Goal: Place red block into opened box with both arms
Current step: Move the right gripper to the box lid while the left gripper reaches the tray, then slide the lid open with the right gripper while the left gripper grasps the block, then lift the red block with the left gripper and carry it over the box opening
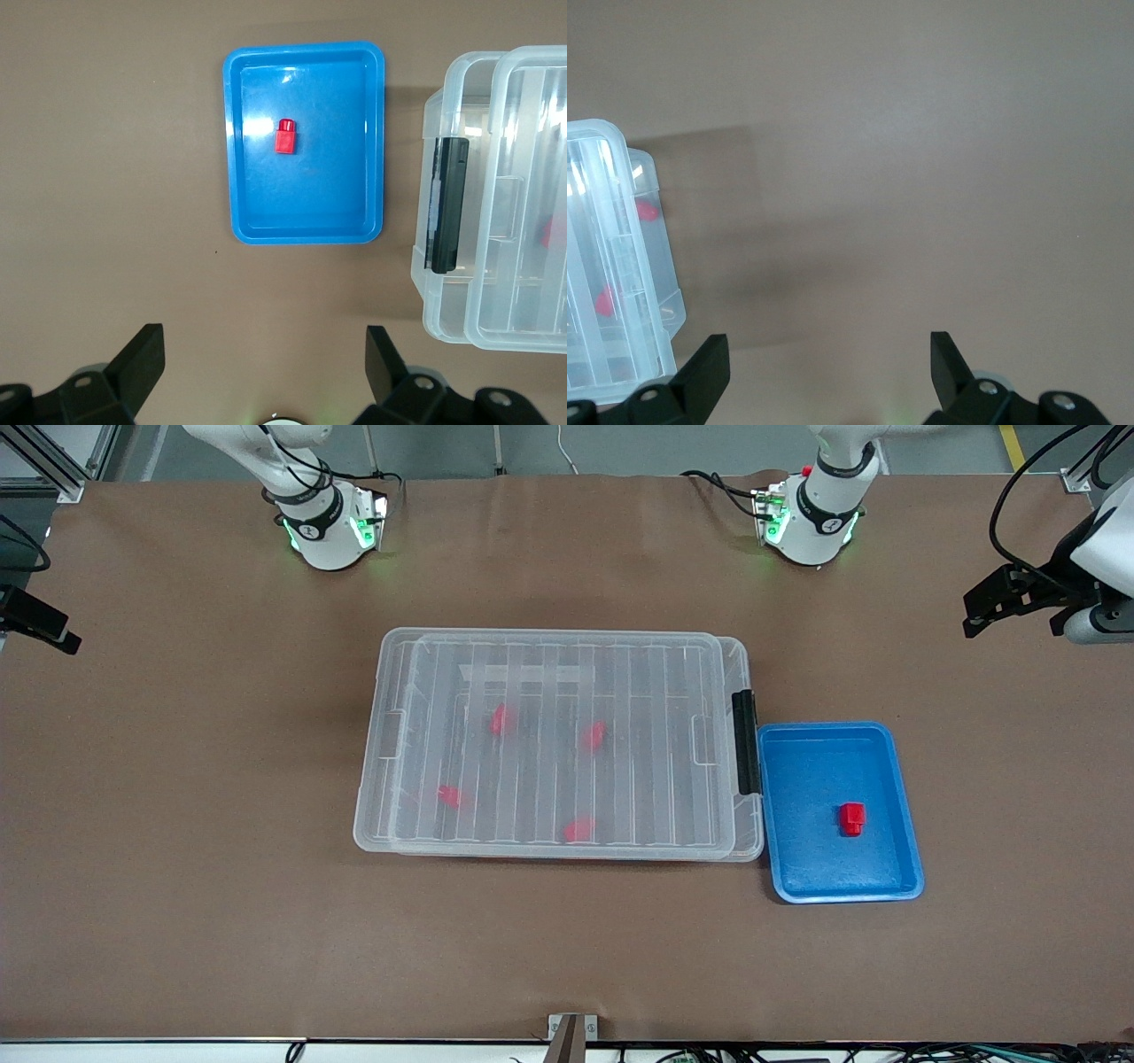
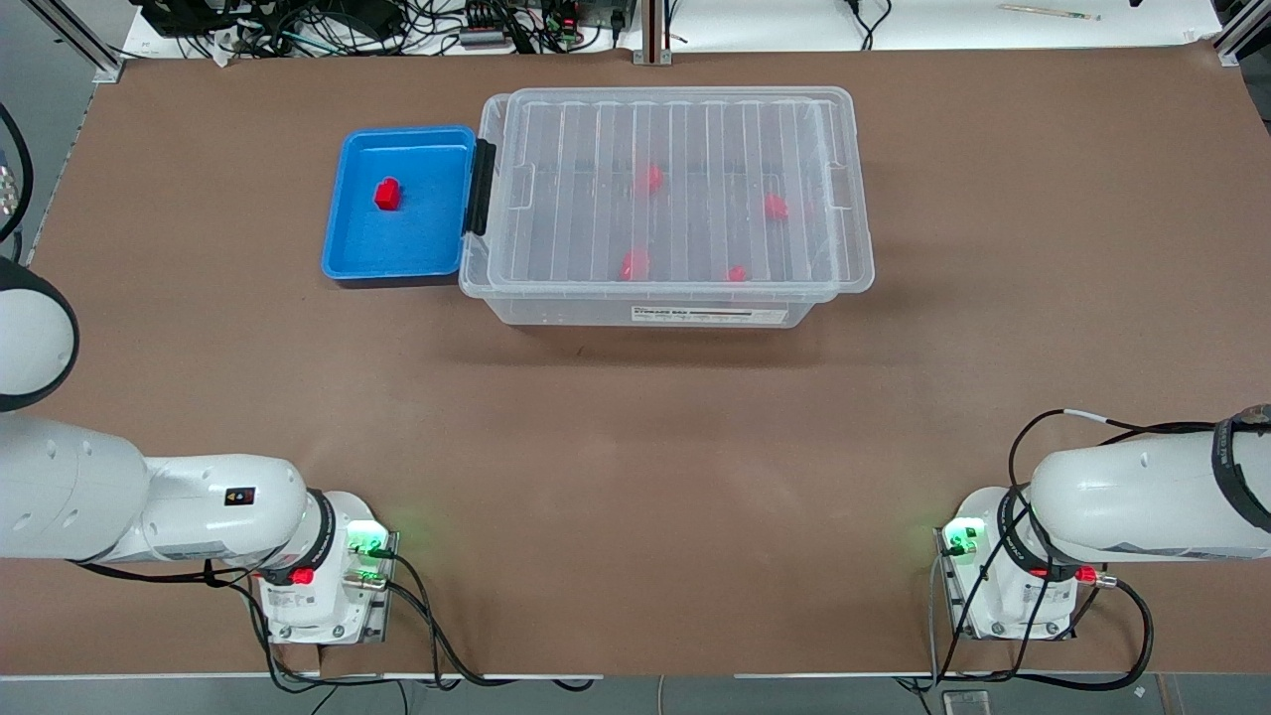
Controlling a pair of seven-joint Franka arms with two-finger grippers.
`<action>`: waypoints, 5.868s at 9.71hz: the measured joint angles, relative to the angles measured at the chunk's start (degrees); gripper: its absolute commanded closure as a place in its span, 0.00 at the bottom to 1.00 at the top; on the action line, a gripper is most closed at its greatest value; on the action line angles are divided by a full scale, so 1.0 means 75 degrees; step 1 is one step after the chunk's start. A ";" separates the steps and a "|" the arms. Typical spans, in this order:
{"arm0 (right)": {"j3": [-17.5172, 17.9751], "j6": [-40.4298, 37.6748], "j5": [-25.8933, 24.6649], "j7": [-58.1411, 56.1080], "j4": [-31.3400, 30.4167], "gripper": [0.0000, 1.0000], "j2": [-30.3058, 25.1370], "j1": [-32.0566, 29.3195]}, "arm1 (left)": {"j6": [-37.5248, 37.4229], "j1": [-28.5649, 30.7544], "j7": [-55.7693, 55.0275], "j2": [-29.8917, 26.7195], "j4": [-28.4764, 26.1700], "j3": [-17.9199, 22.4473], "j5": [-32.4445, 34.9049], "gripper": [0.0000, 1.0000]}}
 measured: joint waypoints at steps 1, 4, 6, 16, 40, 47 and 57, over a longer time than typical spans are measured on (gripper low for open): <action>0.0000 0.0000 0.0000 0.0000 0.0000 0.00 0.0000 0.0000 | 0.0000 0.0001 0.0000 0.0000 0.0000 0.0000 0.0000 0.00; 0.0045 -0.0013 0.0000 -0.0044 0.0000 0.00 0.0008 0.0043 | -0.0028 0.0015 0.0000 0.0097 -0.0003 0.0006 0.0000 0.00; 0.0091 -0.0179 0.0011 -0.0070 -0.0072 0.00 0.0112 0.0443 | -0.0001 0.0004 -0.0002 0.0412 -0.0005 0.0002 0.0000 0.00; 0.1257 0.3959 -0.0004 0.0921 -0.2398 0.00 0.2359 0.1851 | 0.5892 0.0519 -0.0042 0.3050 -0.2558 0.0053 0.0082 0.05; 0.1160 0.4147 -0.0562 -0.1176 -0.3109 0.00 0.2245 0.0206 | 0.5469 0.0731 -0.0281 0.3510 -0.1574 -0.0948 0.0301 0.99; 0.1231 0.3137 -0.0554 -0.1214 -0.2312 0.00 0.2197 -0.0019 | 0.4786 -0.0206 -0.5038 0.3247 -0.1484 -0.2970 0.0404 1.00; -0.0109 0.0736 -0.0386 -0.0249 -0.1054 0.00 -0.0607 0.0090 | 0.6087 -0.1248 -0.6066 0.4990 -0.2070 -0.2985 0.2145 0.97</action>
